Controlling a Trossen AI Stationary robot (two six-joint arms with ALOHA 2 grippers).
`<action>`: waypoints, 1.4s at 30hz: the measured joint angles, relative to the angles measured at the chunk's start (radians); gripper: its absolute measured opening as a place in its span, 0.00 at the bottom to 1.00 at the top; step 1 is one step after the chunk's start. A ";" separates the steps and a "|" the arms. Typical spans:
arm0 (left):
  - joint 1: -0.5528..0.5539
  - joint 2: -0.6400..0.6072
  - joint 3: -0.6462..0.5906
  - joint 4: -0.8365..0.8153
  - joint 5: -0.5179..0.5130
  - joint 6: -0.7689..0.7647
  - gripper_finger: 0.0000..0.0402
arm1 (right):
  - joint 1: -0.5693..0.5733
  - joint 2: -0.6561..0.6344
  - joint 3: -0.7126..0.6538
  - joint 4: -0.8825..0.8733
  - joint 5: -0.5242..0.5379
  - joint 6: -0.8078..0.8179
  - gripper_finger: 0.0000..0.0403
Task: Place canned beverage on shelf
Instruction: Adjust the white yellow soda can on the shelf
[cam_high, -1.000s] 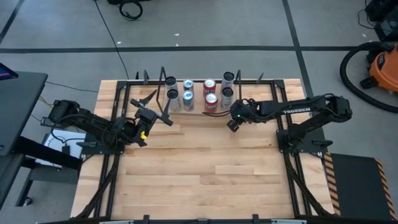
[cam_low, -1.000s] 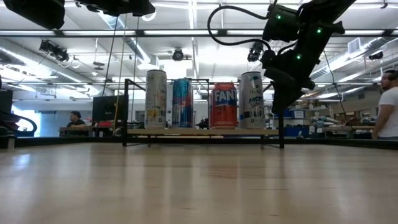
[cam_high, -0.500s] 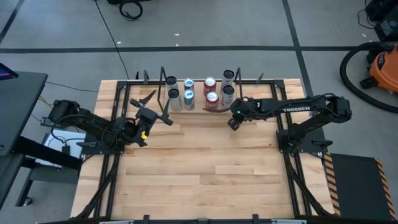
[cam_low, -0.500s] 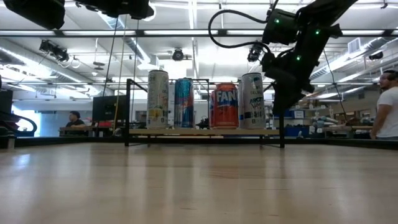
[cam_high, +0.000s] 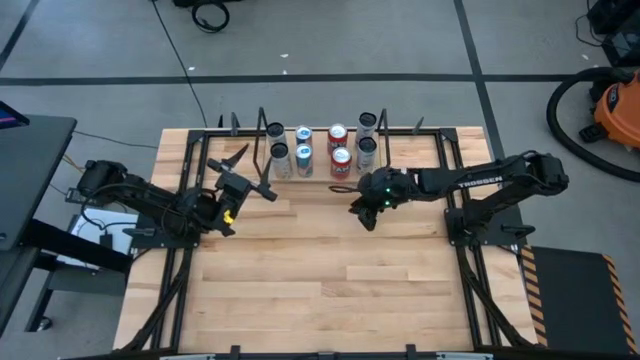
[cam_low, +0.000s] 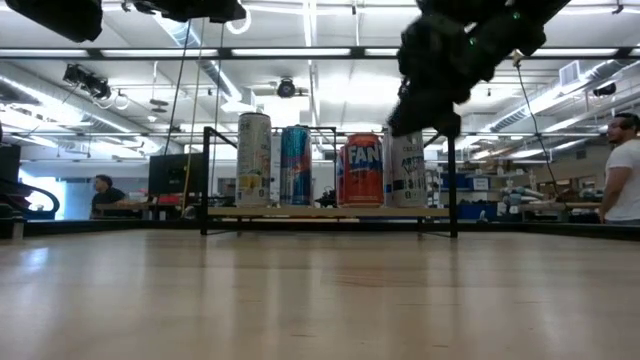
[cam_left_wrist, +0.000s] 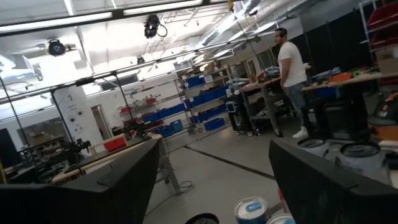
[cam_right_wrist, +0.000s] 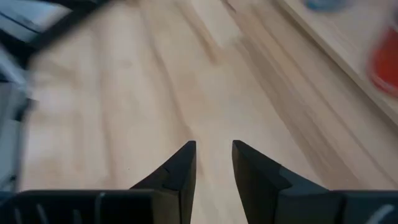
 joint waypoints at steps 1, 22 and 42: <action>-0.005 0.000 0.004 0.000 0.000 0.001 0.78 | 0.008 0.000 0.000 0.040 -0.014 -0.004 0.28; -0.054 0.000 0.008 -0.092 -0.065 0.128 0.78 | 0.019 0.008 0.000 0.271 -0.023 -0.077 0.28; -0.004 0.000 0.050 -0.158 -0.131 -0.032 0.78 | 0.023 0.007 0.000 0.394 0.058 -0.162 0.28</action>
